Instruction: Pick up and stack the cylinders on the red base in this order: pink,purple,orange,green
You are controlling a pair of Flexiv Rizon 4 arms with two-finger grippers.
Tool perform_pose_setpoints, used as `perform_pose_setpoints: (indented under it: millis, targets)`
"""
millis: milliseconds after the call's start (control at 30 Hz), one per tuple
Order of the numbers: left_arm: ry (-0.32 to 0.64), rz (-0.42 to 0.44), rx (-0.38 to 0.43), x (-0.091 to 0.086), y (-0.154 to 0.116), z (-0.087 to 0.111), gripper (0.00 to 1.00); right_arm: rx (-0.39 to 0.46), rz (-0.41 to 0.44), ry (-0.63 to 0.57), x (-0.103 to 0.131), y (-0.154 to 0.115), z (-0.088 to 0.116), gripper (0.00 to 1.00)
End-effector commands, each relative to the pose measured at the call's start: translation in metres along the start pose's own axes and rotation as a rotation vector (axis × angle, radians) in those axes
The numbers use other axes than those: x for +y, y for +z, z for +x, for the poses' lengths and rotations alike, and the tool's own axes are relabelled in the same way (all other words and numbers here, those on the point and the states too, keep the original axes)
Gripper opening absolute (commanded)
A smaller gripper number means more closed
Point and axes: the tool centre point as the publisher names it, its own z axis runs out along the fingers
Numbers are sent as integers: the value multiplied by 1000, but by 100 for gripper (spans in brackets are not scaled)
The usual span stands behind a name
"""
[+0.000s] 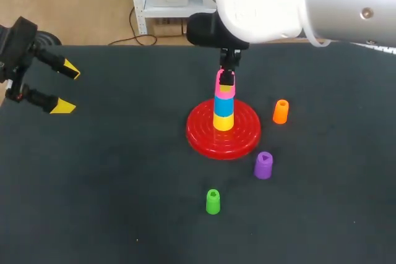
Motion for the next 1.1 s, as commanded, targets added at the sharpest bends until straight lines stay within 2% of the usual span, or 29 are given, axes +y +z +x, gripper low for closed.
perform_pose_setpoints:
  millis: [33, 667, 867, 900, 967, 1100]
  targets:
    - [2, -3, -2, -1, 0, 1, 100, 3, -4, -5, -1, 8, -2, 0]
    - [2, -3, -2, -1, 0, 1, 100, 5, -29, -4, 6, 19, -3, 0]
    - [2, -3, -2, -1, 0, 1, 100, 8, -19, 5, 8, 16, -2, 0]
    - [2, -3, -2, -1, 0, 1, 100, 5, -12, 4, 9, 14, -1, 4]
    - [2, -3, -2, -1, 0, 1, 100, 10, 3, 10, 11, 12, -1, 100]
    - [2, -3, -2, -1, 0, 1, 100, 2, 32, -5, 15, 1, -4, 100]
